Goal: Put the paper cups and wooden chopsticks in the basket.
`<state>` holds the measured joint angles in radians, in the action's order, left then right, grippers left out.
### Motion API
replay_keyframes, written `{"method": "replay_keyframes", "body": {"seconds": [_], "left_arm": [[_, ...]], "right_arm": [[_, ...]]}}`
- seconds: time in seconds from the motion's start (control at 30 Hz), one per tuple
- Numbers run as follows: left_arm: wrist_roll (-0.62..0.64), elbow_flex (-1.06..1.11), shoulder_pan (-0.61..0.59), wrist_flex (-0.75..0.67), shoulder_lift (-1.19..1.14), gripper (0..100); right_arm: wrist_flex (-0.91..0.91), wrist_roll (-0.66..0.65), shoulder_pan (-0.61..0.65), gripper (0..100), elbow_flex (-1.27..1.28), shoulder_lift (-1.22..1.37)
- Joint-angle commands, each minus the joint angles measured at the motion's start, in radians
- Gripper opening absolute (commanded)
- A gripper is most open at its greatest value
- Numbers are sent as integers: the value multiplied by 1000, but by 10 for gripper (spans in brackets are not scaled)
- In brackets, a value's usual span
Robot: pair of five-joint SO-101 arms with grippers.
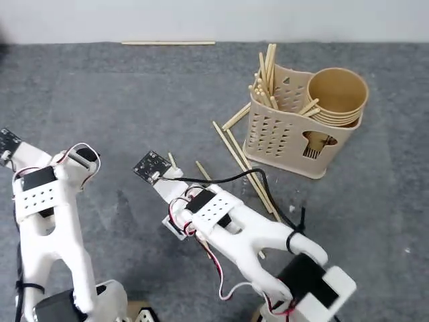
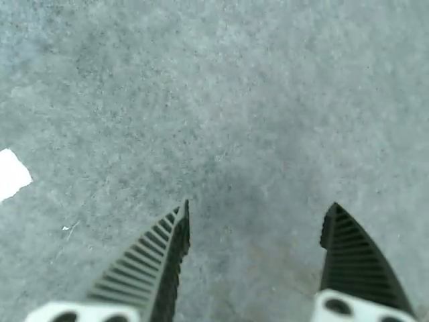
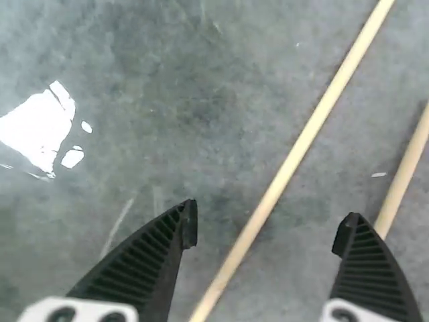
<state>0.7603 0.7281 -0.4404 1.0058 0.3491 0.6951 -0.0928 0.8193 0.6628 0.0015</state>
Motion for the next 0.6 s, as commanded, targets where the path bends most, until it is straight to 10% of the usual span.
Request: {"method": "replay_keyframes", "body": {"seconds": [0.0, 0.57], "left_arm": [[-6, -7, -3, -18, 46, 305], [-6, -7, -3, -18, 46, 305]], "right_arm": [[-45, -54, -79, 330, -14, 4], [-42, -127, -170, 330, -14, 1]]}}
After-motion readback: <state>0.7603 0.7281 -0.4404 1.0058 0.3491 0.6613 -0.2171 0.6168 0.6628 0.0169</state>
